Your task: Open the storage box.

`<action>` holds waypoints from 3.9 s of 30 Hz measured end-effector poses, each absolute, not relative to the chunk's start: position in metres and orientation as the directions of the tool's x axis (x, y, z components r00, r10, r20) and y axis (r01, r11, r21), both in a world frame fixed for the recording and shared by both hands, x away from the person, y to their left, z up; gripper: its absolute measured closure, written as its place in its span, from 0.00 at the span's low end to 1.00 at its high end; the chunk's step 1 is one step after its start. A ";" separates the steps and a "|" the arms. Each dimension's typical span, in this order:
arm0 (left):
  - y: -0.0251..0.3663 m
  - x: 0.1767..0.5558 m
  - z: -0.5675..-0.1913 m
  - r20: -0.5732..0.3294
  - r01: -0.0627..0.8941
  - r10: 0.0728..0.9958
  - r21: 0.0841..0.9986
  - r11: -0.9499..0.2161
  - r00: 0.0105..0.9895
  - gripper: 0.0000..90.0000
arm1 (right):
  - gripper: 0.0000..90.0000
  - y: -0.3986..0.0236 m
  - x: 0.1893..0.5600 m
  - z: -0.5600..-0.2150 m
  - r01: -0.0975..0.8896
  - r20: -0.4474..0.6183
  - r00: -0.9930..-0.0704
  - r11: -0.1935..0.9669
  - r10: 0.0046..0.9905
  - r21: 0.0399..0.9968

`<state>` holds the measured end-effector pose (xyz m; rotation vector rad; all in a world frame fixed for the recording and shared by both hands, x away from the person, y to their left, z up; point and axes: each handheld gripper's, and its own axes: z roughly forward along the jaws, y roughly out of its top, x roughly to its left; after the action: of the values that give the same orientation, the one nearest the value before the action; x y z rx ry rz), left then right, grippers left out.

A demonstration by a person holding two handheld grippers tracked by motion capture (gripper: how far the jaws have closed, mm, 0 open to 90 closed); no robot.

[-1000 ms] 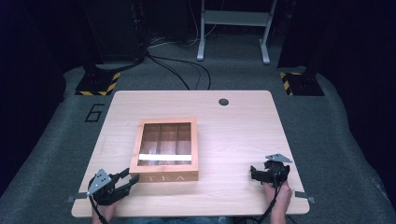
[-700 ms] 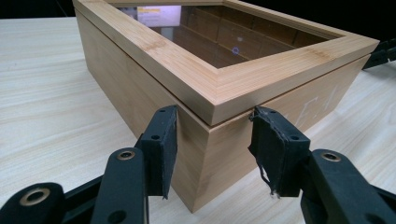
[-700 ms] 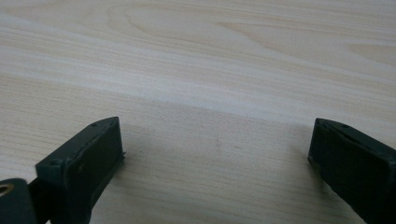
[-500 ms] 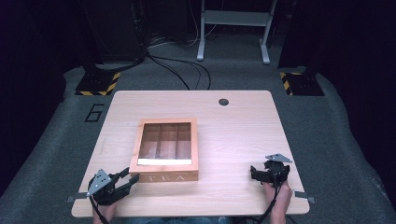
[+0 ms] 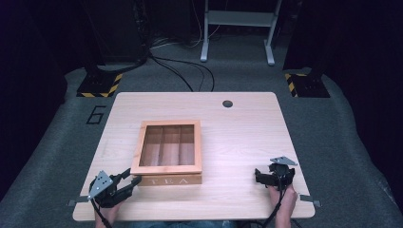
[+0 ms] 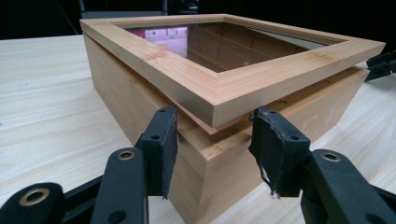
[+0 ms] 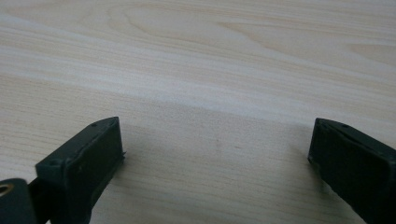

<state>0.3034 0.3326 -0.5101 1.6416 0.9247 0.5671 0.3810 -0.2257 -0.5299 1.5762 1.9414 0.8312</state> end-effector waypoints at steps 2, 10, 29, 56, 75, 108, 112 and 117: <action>0.333 0.305 -0.509 -0.083 0.266 0.807 0.959 -0.095 0.585 0.56 | 0.03 -0.226 0.381 -0.530 0.674 -0.002 -0.202 0.141 0.979 0.725; 0.331 0.305 -0.503 -0.077 0.240 0.817 0.968 -0.077 0.572 0.56 | 0.03 -0.225 0.381 -0.530 0.674 -0.002 -0.202 0.140 0.979 0.725; 0.331 0.322 -0.487 -0.053 0.193 0.846 0.979 -0.060 0.531 0.48 | 0.03 -0.226 0.381 -0.530 0.674 -0.002 -0.203 0.141 0.979 0.725; 0.327 0.350 -0.445 -0.016 0.105 0.857 0.994 -0.044 0.514 0.54 | 0.03 -0.225 0.381 -0.530 0.679 0.003 -0.199 0.135 0.980 0.721; 0.325 0.360 -0.427 0.009 0.067 0.871 0.997 -0.048 0.490 0.60 | 0.03 -0.226 0.381 -0.530 0.678 0.002 -0.202 0.138 0.979 0.722; 0.326 0.384 -0.393 -0.019 0.107 0.880 0.994 -0.036 0.474 0.66 | 0.03 -0.226 0.381 -0.530 0.676 0.002 -0.203 0.138 0.979 0.723; 0.327 0.389 -0.388 -0.030 0.118 0.879 0.993 -0.030 0.475 0.66 | 0.03 -0.226 0.381 -0.530 0.676 0.002 -0.203 0.139 0.979 0.724; 0.327 0.393 -0.384 -0.033 0.123 0.880 0.992 -0.029 0.473 0.66 | 0.03 -0.226 0.381 -0.530 0.677 0.003 -0.202 0.137 0.979 0.723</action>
<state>0.3931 0.3274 -0.3836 1.4927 0.9221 0.7707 0.3807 -0.2256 -0.5296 1.5848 1.9425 0.8336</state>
